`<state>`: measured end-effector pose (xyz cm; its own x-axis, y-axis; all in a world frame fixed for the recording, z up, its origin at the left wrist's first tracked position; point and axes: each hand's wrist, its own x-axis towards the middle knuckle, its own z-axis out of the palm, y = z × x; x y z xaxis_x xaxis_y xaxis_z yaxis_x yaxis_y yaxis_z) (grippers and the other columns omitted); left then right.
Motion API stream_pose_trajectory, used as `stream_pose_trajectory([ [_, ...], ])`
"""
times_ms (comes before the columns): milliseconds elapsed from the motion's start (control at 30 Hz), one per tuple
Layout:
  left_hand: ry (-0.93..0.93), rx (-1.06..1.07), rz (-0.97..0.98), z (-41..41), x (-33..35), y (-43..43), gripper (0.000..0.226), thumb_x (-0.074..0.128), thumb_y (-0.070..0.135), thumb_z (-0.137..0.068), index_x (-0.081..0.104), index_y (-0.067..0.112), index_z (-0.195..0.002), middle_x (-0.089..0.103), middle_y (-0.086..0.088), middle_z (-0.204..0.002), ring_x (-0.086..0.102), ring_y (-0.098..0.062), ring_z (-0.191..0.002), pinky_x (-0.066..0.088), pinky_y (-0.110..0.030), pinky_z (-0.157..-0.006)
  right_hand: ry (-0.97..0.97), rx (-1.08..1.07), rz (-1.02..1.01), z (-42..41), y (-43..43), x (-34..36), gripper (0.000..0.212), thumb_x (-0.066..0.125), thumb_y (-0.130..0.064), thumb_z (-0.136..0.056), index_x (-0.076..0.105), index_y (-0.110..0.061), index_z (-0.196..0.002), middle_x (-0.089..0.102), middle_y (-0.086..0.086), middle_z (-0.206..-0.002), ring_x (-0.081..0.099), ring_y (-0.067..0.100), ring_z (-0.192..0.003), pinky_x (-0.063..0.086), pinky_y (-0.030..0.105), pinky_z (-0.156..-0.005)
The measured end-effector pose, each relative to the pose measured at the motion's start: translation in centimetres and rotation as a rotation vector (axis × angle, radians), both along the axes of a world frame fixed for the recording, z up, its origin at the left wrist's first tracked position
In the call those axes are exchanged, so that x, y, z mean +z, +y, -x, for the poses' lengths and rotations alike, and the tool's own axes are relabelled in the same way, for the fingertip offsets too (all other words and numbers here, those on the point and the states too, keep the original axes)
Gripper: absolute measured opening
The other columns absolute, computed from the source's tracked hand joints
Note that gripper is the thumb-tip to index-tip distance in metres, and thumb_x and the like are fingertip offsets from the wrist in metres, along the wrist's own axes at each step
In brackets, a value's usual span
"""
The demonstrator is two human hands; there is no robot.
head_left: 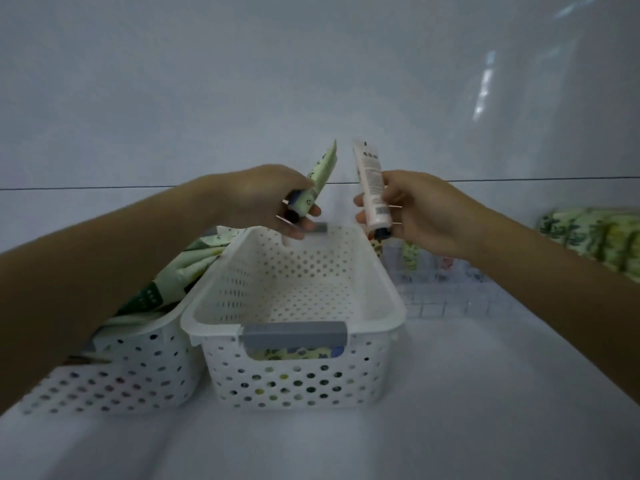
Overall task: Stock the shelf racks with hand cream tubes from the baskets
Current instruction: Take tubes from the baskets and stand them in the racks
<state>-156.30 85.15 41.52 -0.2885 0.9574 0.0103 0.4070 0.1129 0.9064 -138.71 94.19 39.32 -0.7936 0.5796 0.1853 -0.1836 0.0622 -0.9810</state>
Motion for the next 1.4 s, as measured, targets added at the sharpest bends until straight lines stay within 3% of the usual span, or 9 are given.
stream_pose_trajectory([
  [100,-0.043,0.024,-0.009,-2.0,0.2,0.8,0.025,0.037,0.02,-0.098,0.046,0.002,-0.112,0.053,-0.009,-0.092,0.058,-0.019,-0.064,0.057,-0.029,-0.06,0.054,0.023,0.174,-1.5,0.8,-0.3,0.038,0.031,-0.004,-0.087,0.044,-0.003,-0.123,0.062,0.009,-0.081,0.062,0.016,-0.059,0.053,0.023,-0.056],
  [300,0.113,-0.035,0.006,-7.4,0.3,2.8,0.017,0.052,0.017,-0.093,0.05,0.007,-0.079,0.05,-0.008,-0.079,0.062,-0.017,-0.072,0.056,-0.024,-0.062,0.063,-0.034,0.263,-5.2,2.5,-1.1,0.018,0.045,-0.021,-0.094,0.048,-0.006,-0.105,0.05,0.001,-0.067,0.047,0.008,-0.049,0.038,0.017,-0.044],
  [400,0.124,-0.066,0.017,-10.2,0.4,4.2,0.023,0.054,0.016,-0.092,0.047,0.006,-0.073,0.047,-0.004,-0.062,0.059,-0.012,-0.057,0.054,-0.022,-0.059,0.053,-0.112,0.281,-7.8,3.8,-1.4,0.015,0.051,-0.02,-0.094,0.05,-0.006,-0.098,0.049,0.004,-0.069,0.051,0.009,-0.051,0.043,0.017,-0.043],
  [500,0.138,-0.058,0.023,-13.5,0.6,5.6,0.025,0.055,0.017,-0.092,0.048,0.006,-0.072,0.049,-0.001,-0.052,0.061,-0.016,-0.066,0.054,-0.021,-0.056,0.042,-0.164,0.3,-11.0,5.4,-1.7,0.012,0.052,-0.02,-0.093,0.056,-0.009,-0.092,0.06,0.006,-0.081,0.061,0.014,-0.065,0.052,0.021,-0.049],
  [733,-0.039,0.004,-0.024,-22.5,-0.6,9.7,0.018,0.059,0.015,-0.09,0.051,0.002,-0.08,0.052,-0.01,-0.074,0.06,-0.012,-0.058,0.057,-0.025,-0.058,0.026,-0.238,0.217,-19.1,9.9,-2.9,0.01,0.046,-0.014,-0.096,0.056,-0.013,-0.096,0.064,0.007,-0.094,0.063,0.018,-0.081,0.056,0.035,-0.072],
  [900,-0.142,0.129,-0.102,-27.8,-3.2,13.2,0.014,0.057,0.012,-0.09,0.052,0.005,-0.08,0.051,-0.005,-0.074,0.047,-0.012,-0.057,0.048,-0.014,-0.045,0.085,-0.393,0.062,-23.9,12.7,-3.1,0.017,0.043,-0.006,-0.096,0.051,-0.013,-0.109,0.061,0.004,-0.089,0.062,0.015,-0.078,0.052,0.029,-0.066],
  [1033,-0.36,0.25,-0.152,-31.0,-5.2,15.4,0.021,0.048,0.021,-0.093,0.046,0.006,-0.108,0.046,-0.001,-0.07,0.042,-0.01,-0.055,0.037,-0.012,-0.037,0.095,-0.571,-0.077,-27.1,14.2,-3.6,0.028,0.043,-0.006,-0.096,0.049,-0.019,-0.119,0.061,0.005,-0.097,0.061,0.017,-0.084,0.051,0.025,-0.063],
  [1167,-0.61,0.328,-0.215,-33.1,-6.5,16.7,0.02,0.035,0.021,-0.099,0.048,0.012,-0.086,0.045,-0.001,-0.064,0.043,-0.009,-0.049,0.036,-0.023,-0.057,0.096,-0.718,-0.263,-29.2,16.1,-4.7,0.03,0.045,-0.01,-0.095,0.049,-0.018,-0.124,0.061,-0.002,-0.092,0.059,0.01,-0.082,0.049,0.026,-0.074],
  [1400,-0.559,0.357,-0.389,-34.0,-8.7,18.4,0.017,0.046,0.019,-0.097,0.052,0.015,-0.082,0.056,-0.001,-0.076,0.049,-0.011,-0.063,0.043,-0.023,-0.058,0.136,-0.844,-0.415,-32.1,18.7,-6.3,0.032,0.046,-0.008,-0.095,0.048,-0.014,-0.126,0.057,-0.002,-0.104,0.056,0.002,-0.082,0.045,0.003,-0.063],
])
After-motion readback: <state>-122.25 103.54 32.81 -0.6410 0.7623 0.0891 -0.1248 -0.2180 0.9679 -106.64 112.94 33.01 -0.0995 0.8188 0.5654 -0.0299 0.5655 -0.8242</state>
